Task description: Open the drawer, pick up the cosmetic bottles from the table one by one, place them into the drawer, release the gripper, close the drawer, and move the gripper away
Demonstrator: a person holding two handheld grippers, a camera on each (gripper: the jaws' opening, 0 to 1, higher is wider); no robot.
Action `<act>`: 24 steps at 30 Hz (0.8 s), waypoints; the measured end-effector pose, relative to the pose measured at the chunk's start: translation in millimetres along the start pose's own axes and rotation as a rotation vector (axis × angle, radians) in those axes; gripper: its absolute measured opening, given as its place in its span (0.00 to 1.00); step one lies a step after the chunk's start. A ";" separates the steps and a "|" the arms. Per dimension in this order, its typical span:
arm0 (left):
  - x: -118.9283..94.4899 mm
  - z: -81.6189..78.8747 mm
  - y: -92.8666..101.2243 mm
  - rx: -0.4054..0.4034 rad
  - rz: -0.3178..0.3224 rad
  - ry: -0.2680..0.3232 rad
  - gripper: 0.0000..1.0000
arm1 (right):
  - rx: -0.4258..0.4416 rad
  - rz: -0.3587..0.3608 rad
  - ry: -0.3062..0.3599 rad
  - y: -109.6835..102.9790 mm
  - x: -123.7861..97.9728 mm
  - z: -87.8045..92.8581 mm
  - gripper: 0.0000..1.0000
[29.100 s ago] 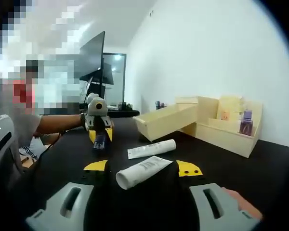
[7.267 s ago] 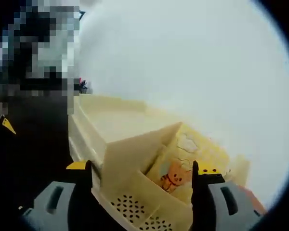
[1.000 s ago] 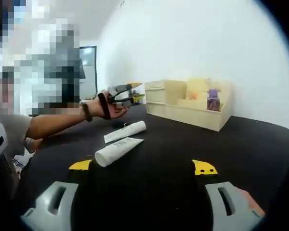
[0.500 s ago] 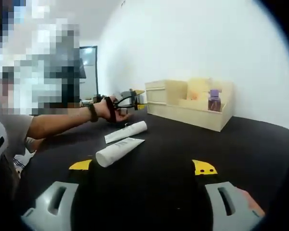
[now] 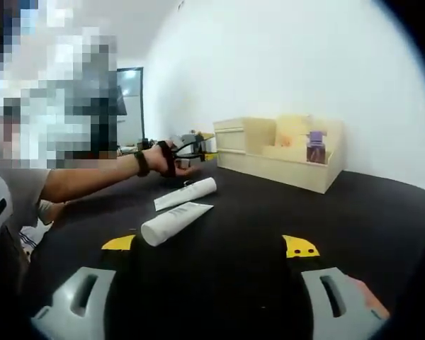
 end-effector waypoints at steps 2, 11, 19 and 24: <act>9.9 -7.1 -2.8 0.006 -0.012 0.014 0.33 | 0.002 -0.002 0.000 2.5 -0.2 -1.8 0.75; 40.0 -25.5 -17.6 0.023 -0.059 0.042 0.30 | -0.006 -0.012 -0.005 5.2 0.2 -3.7 0.74; 48.4 -35.2 -20.4 -0.001 -0.041 0.066 0.26 | -0.013 -0.020 -0.011 4.7 1.2 -3.4 0.74; 52.0 -38.2 -21.9 0.002 -0.041 0.076 0.25 | -0.010 -0.021 -0.009 5.7 1.0 -4.2 0.73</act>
Point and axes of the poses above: the point that each gripper's makers call its tool centre point, and the gripper's own axes: x roughly forward along the fingers, y roughly to its right, z roughly out of its underside, the point moved 1 cm from there along -x, roughly backward along the fingers, and after that the axes turned 13 degrees about x, right-handed, at the moved point
